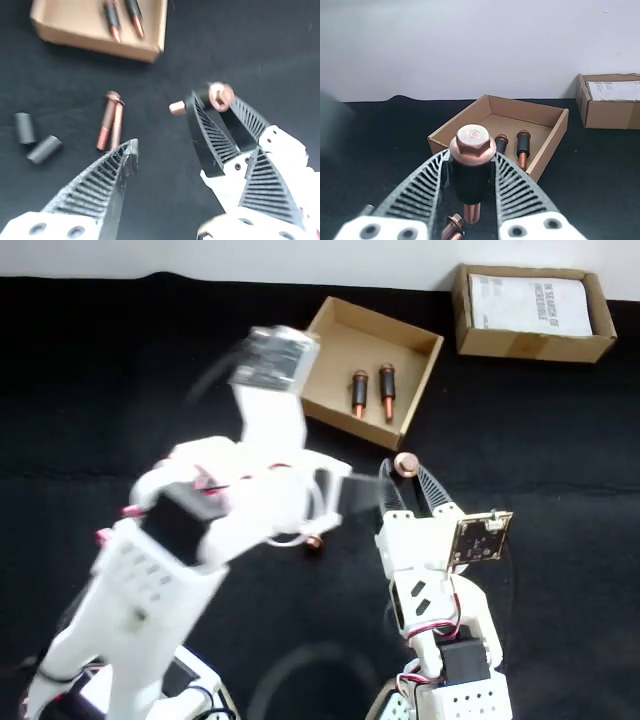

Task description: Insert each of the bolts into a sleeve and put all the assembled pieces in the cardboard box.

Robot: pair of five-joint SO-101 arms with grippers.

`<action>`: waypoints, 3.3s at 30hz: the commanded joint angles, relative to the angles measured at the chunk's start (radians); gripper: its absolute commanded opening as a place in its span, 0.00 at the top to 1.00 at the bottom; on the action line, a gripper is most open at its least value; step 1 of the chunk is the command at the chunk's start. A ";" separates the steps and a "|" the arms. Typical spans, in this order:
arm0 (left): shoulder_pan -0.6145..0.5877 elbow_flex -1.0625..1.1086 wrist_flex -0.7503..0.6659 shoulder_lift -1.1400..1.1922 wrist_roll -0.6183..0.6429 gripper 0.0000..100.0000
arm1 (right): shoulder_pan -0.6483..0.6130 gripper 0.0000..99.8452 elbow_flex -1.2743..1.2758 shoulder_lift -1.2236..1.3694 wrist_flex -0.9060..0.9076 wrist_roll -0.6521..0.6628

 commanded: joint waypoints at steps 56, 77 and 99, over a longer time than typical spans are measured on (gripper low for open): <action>-1.015 1.368 -0.308 -1.182 -0.252 0.66 | 0.054 0.99 -2.224 2.356 0.337 0.055; -1.017 1.538 -0.407 -1.179 -0.250 0.66 | 0.081 0.94 -2.867 2.858 0.723 0.167; -1.015 1.538 -0.407 -1.178 -0.250 0.66 | -0.124 0.82 -3.097 2.706 1.377 0.535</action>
